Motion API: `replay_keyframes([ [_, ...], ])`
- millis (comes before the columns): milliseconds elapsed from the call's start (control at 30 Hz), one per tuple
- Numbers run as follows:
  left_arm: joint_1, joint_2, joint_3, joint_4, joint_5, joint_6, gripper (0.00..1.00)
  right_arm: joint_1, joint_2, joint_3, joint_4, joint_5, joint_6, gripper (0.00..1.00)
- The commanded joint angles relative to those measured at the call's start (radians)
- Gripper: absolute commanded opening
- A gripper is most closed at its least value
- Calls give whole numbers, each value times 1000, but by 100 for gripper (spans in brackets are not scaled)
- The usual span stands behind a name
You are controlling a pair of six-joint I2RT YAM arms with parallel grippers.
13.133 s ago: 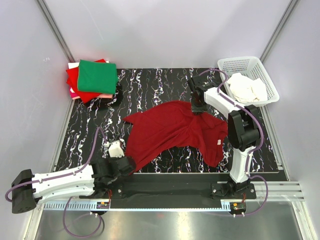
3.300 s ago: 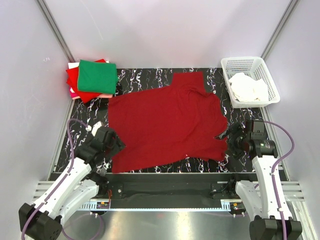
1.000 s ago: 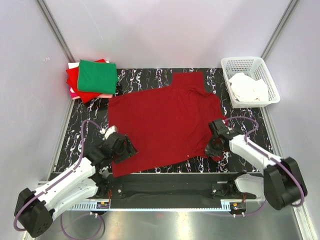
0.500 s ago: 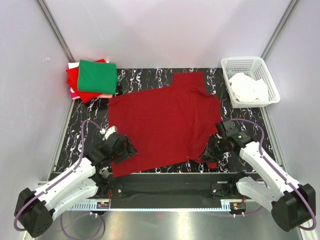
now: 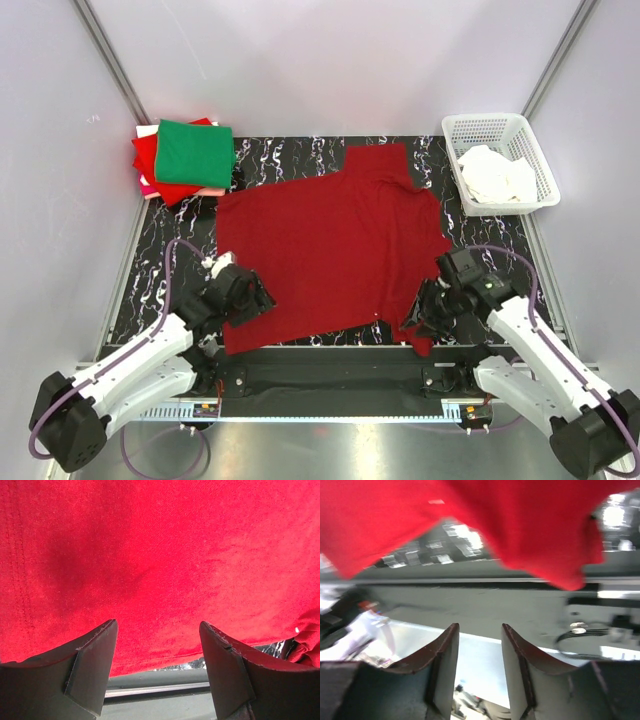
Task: Fold and stack the t-shirts
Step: Fold the tshirt
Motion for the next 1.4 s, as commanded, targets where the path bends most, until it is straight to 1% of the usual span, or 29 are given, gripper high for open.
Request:
replay_keyframes([
  [0,-5,6,-15,66,7,18,71,48,23,-74,37,99,28,45],
  [67,-5,8,-19,76,8,18,71,112,47,-84,63,139,50,45],
  [100,-5,9,-19,79,8,18,71,138,76,-76,69,189,54,45],
  [167,-5,20,-21,86,11,19,71,195,112,-58,82,240,68,45],
  [233,-5,29,-25,89,14,21,71,229,178,-21,97,295,70,45],
  [367,-5,26,-32,93,16,22,71,353,310,43,141,380,83,45],
  [400,-5,26,-32,93,16,24,71,375,368,63,146,415,87,45],
  [500,-5,20,-38,89,16,25,71,404,455,79,175,454,71,45],
  [633,-5,17,-45,95,16,25,71,402,518,65,247,464,44,45],
  [800,-5,25,-44,99,22,28,71,402,575,97,253,506,13,46],
  [933,-5,3,-15,69,24,30,71,402,608,116,241,500,-2,44],
  [1033,-5,-35,7,21,17,28,71,402,612,102,235,495,2,36],
  [1100,-5,-64,17,1,14,25,71,404,612,83,232,492,2,29],
  [1167,-5,-80,31,-20,14,22,72,404,612,62,229,487,2,24],
  [1200,-5,-90,34,-28,14,22,72,404,612,56,226,490,4,17],
  [1267,-5,-96,43,-33,13,21,72,406,603,45,229,487,7,11],
  [1300,-5,-96,45,-34,11,19,72,404,598,39,232,492,10,6],
  [1367,-5,-95,47,-39,14,16,71,406,594,34,233,492,24,3],
])
